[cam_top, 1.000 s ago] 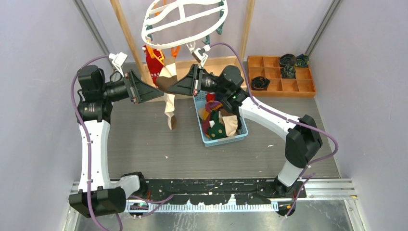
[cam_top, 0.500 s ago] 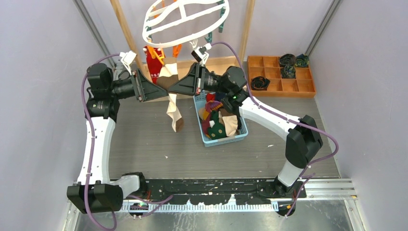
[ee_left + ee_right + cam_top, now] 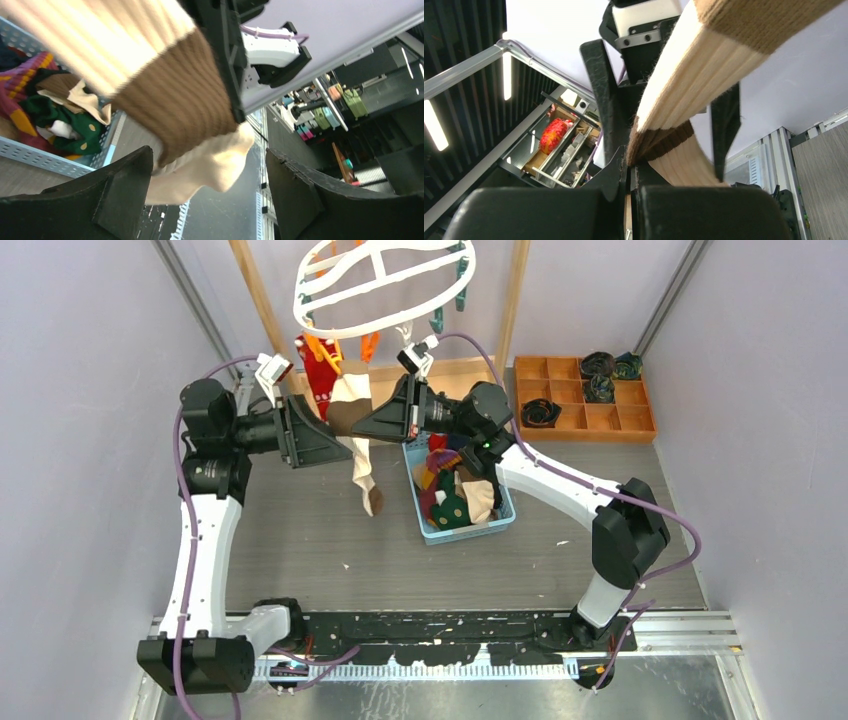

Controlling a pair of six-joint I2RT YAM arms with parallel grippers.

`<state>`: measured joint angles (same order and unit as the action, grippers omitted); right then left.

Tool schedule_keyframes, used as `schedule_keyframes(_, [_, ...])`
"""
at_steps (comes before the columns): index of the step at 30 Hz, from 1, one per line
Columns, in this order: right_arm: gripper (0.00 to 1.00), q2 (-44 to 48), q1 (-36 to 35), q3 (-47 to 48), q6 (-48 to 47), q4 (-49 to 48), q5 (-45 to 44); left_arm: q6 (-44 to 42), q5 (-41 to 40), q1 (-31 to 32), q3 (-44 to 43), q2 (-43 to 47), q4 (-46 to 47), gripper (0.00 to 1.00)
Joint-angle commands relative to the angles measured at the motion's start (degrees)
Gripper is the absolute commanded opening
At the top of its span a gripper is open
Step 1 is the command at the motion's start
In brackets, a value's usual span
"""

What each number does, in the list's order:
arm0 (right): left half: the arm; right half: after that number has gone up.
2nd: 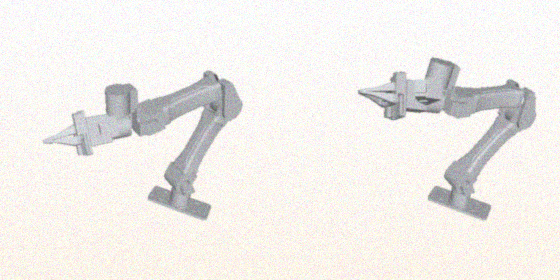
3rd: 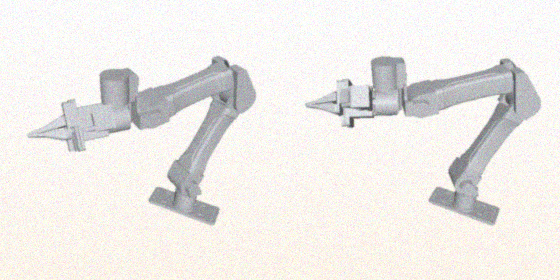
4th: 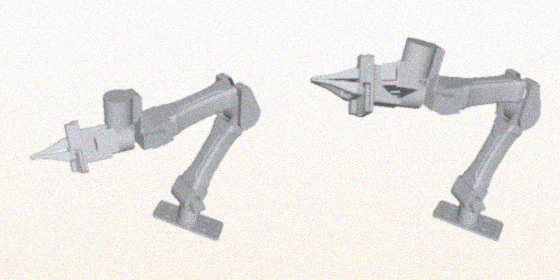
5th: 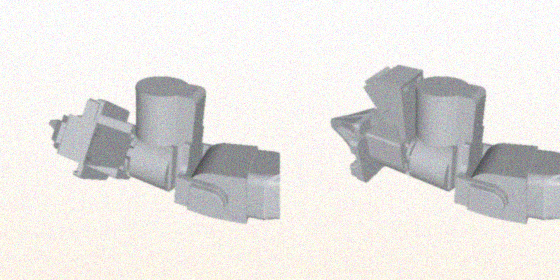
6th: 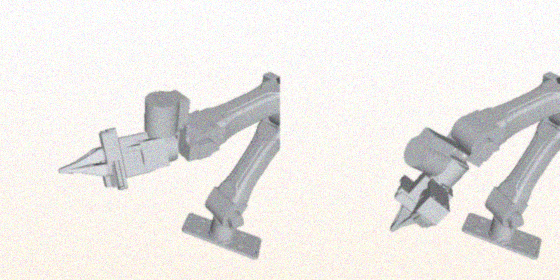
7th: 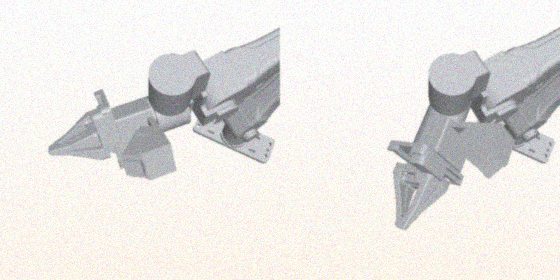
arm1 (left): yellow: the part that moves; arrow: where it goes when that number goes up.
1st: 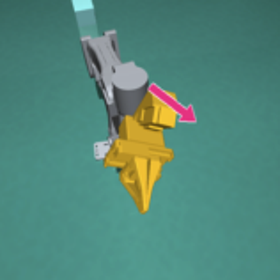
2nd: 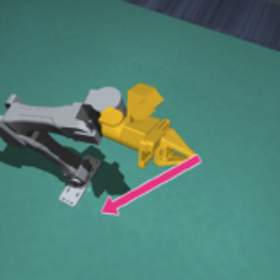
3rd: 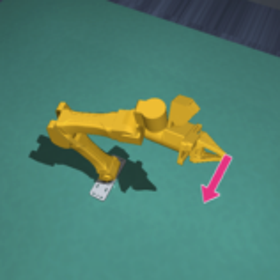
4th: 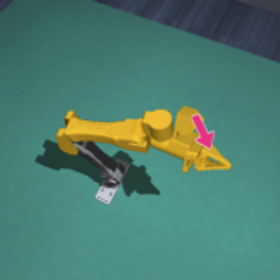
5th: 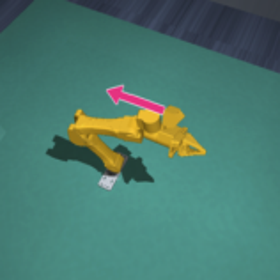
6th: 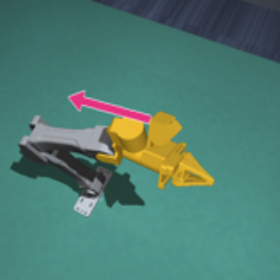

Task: Remove the socks clipped to the hanger
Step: Remove the sock from the hanger.

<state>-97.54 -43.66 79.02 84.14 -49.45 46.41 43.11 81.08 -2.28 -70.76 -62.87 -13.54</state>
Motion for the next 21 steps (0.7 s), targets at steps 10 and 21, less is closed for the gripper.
schedule_keyframes(10, [0.08,1.0,0.5,-0.2,-0.8,0.2,1.5,-0.1,2.9,0.4,0.3,2.2,3.4,0.49])
schedule_keyframes(21, [0.59,8.6,0.6,2.4,-23.4,29.7,-14.8,-0.1,-6.4,0.4,3.1,3.4,3.2,0.00])
